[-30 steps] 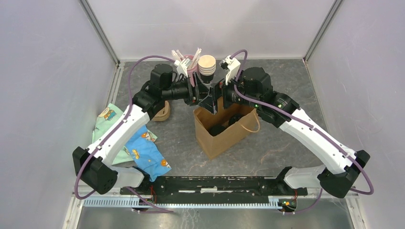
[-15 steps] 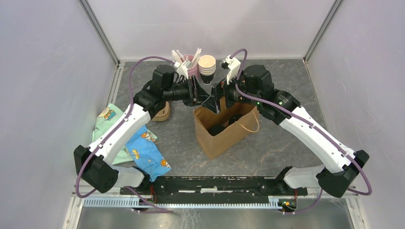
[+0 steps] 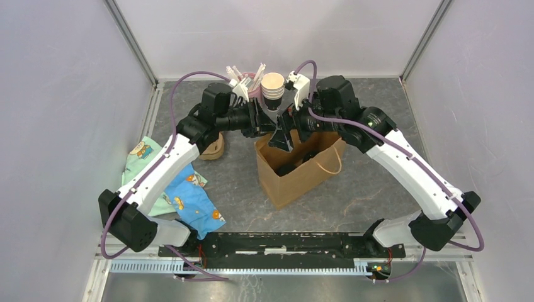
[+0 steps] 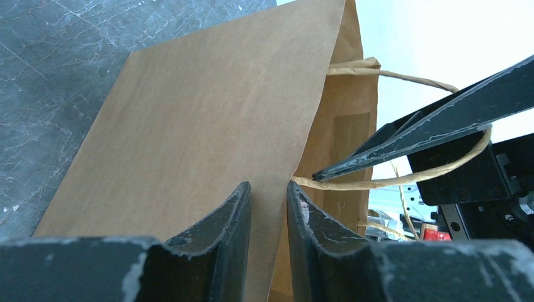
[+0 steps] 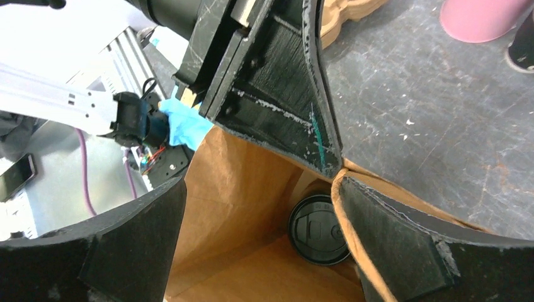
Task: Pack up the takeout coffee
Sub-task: Place the coffee cup on the cup tray.
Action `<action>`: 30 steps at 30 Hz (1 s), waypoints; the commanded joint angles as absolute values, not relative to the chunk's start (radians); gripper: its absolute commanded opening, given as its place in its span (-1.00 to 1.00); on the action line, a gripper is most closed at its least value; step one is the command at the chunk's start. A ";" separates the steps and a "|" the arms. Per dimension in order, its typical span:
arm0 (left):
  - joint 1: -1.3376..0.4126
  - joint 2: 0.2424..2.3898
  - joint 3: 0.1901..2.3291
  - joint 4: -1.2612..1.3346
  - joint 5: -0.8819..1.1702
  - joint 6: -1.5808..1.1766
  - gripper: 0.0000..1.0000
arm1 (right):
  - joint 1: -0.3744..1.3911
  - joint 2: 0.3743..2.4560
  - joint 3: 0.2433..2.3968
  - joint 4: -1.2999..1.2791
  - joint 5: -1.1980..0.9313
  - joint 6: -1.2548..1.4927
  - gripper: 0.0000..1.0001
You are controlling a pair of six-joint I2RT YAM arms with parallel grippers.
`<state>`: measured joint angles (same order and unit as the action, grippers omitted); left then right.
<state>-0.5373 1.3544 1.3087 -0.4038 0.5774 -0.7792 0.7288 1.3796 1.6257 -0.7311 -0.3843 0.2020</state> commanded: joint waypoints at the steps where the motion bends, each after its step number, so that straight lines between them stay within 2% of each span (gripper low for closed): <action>1: -0.542 1.370 1.338 -0.430 0.556 -0.736 -0.34 | 0.695 1.407 1.674 -0.829 -0.524 0.184 0.96; 6: -0.542 1.362 1.334 -0.435 0.555 -0.737 -0.35 | 0.649 1.425 1.671 -0.867 -0.608 0.198 0.96; 11: -0.542 1.365 1.338 -0.439 0.555 -0.736 -0.35 | 0.635 1.458 1.667 -0.898 -0.783 0.201 0.96; 16: -0.541 1.367 1.351 -0.440 0.551 -0.735 -0.34 | 0.635 1.447 1.575 -0.830 -0.954 0.244 0.96; 30: -0.542 1.355 1.361 -0.461 0.512 -0.716 -0.34 | 0.635 1.357 1.458 -0.778 -1.022 0.318 0.96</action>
